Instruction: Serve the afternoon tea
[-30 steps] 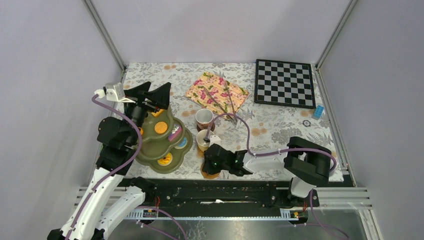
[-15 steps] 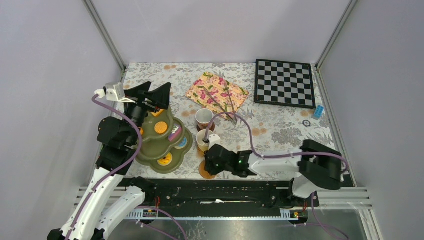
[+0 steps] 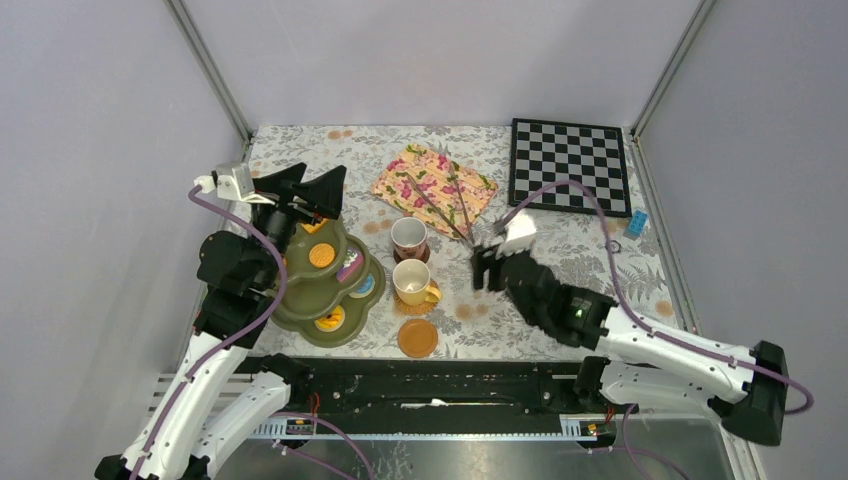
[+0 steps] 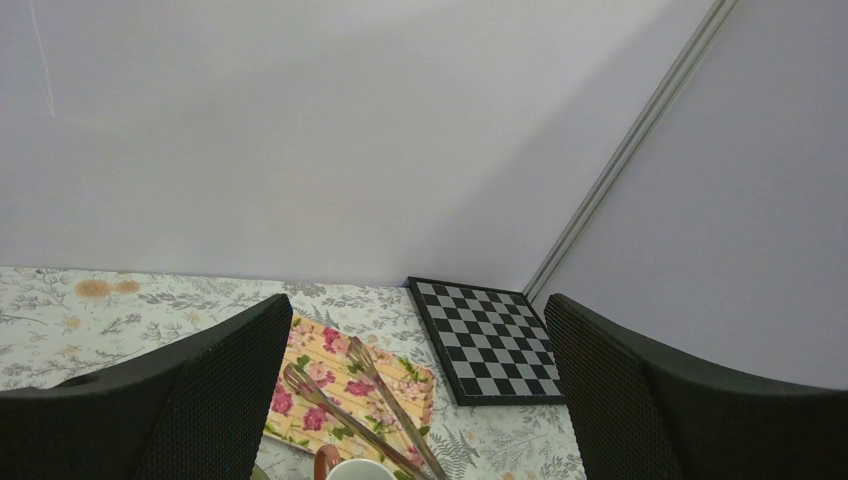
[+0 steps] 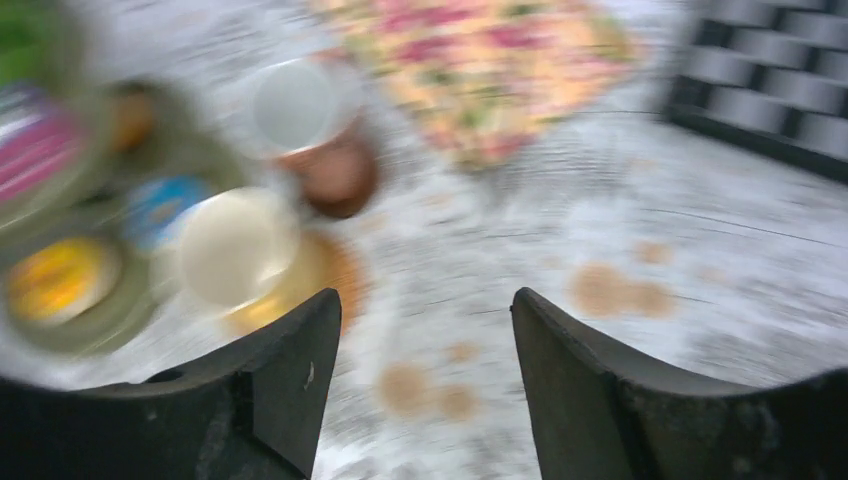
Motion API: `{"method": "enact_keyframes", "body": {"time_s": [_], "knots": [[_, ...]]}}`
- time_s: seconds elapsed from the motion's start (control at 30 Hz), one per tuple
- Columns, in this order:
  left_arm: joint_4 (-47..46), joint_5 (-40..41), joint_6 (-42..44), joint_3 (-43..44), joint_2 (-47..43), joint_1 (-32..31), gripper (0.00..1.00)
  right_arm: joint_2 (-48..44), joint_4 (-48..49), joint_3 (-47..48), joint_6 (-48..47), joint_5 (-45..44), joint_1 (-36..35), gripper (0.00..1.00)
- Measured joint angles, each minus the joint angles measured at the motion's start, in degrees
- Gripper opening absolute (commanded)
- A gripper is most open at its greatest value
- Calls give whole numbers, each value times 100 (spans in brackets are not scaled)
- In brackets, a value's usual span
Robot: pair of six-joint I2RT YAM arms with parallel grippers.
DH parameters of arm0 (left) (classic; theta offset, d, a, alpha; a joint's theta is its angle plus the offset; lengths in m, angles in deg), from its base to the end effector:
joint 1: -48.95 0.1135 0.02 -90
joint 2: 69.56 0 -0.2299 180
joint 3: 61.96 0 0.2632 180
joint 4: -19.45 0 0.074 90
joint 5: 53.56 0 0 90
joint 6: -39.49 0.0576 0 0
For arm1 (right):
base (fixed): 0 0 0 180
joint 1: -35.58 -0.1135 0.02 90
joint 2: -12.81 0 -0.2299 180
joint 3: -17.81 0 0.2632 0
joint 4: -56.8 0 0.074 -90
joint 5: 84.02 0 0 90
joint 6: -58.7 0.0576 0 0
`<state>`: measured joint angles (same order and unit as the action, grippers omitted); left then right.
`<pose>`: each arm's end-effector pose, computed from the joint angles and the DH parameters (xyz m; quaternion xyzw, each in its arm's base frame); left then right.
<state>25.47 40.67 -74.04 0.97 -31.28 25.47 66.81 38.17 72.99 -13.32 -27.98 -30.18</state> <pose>0.1882 -0.0771 0.4077 -0.0302 0.5829 -0.3040 0.7529 0.1378 0.2277 0.2684 -0.1543 0.7750 0.2024 0.5785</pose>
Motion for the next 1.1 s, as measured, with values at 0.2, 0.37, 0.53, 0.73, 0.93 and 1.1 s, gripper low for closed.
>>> {"method": "enact_keyframes", "body": {"time_s": [0.2,0.37,0.53,0.73,0.93,1.1], "knots": [[-2,-13,0,0,33,-2,99,-118,-1429,396,492,-1049,2273,98],[-4,-50,0,0,46,-9,99,286,-2645,962,1421,-1342,3517,100],[-4,-57,0,0,44,-114,99,931,-4450,1246,3217,-1613,4256,100],[-4,-55,0,0,28,-315,99,997,-6312,1534,5062,-1663,5108,100],[-4,-52,0,0,0,-435,99,304,-6832,1517,5630,-1749,5707,100],[-17,-52,0,0,-7,-468,99,90,-6754,1113,5663,-1620,6015,100]]}}
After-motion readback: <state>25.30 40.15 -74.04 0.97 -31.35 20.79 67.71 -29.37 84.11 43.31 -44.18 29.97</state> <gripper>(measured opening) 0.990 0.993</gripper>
